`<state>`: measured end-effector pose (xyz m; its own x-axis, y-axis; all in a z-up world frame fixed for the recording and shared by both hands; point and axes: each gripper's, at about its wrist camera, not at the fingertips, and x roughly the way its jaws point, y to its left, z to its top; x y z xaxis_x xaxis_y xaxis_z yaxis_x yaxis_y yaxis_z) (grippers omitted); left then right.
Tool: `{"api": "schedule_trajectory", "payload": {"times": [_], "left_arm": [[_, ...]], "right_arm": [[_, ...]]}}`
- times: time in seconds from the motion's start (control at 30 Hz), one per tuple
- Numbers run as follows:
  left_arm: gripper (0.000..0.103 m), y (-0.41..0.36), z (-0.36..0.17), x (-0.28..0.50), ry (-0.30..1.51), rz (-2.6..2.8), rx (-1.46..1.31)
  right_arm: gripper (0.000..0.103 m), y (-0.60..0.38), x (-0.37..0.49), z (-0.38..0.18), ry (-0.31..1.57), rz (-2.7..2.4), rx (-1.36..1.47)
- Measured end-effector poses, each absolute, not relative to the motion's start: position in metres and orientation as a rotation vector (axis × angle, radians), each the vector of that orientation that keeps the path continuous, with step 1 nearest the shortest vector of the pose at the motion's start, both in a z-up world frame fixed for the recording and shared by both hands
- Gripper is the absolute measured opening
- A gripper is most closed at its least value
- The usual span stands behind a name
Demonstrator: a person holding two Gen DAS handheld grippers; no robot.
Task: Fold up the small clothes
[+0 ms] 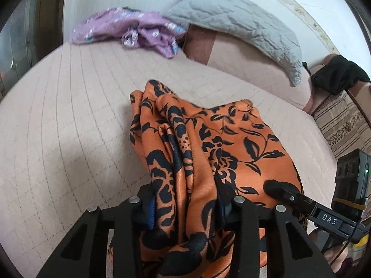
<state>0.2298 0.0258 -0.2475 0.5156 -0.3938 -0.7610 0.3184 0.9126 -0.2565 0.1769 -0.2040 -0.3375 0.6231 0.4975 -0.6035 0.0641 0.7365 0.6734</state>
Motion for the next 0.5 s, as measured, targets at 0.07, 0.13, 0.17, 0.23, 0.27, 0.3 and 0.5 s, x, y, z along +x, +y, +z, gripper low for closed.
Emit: {"api": "schedule_trajectory", "payload": {"times": [0.07,0.13,0.17,0.23,0.27,0.3,0.5], "left_arm": [[0.040,0.020,-0.243,0.225,0.915,-0.432,-0.071],[0.040,0.012,-0.239,0.222,0.896,-0.434,-0.058],[0.040,0.010,-0.234,0.218,0.879,-0.435,-0.051],[0.040,0.010,-0.226,0.211,0.851,-0.439,-0.040],[0.040,0.007,-0.222,0.209,0.837,-0.438,-0.031],[0.040,0.004,-0.218,0.205,0.824,-0.437,-0.022],[0.040,-0.024,-0.207,0.190,0.783,-0.455,0.035]], "right_arm": [[0.044,-0.207,0.173,-0.331,0.856,0.262,0.705],[0.044,-0.214,0.167,-0.322,0.823,0.252,0.701],[0.044,-0.215,0.165,-0.318,0.809,0.250,0.699],[0.043,-0.221,0.158,-0.307,0.774,0.245,0.687],[0.043,-0.223,0.155,-0.303,0.760,0.242,0.679],[0.043,-0.225,0.151,-0.298,0.748,0.237,0.668],[0.043,-0.242,0.126,-0.280,0.704,0.215,0.621]]}}
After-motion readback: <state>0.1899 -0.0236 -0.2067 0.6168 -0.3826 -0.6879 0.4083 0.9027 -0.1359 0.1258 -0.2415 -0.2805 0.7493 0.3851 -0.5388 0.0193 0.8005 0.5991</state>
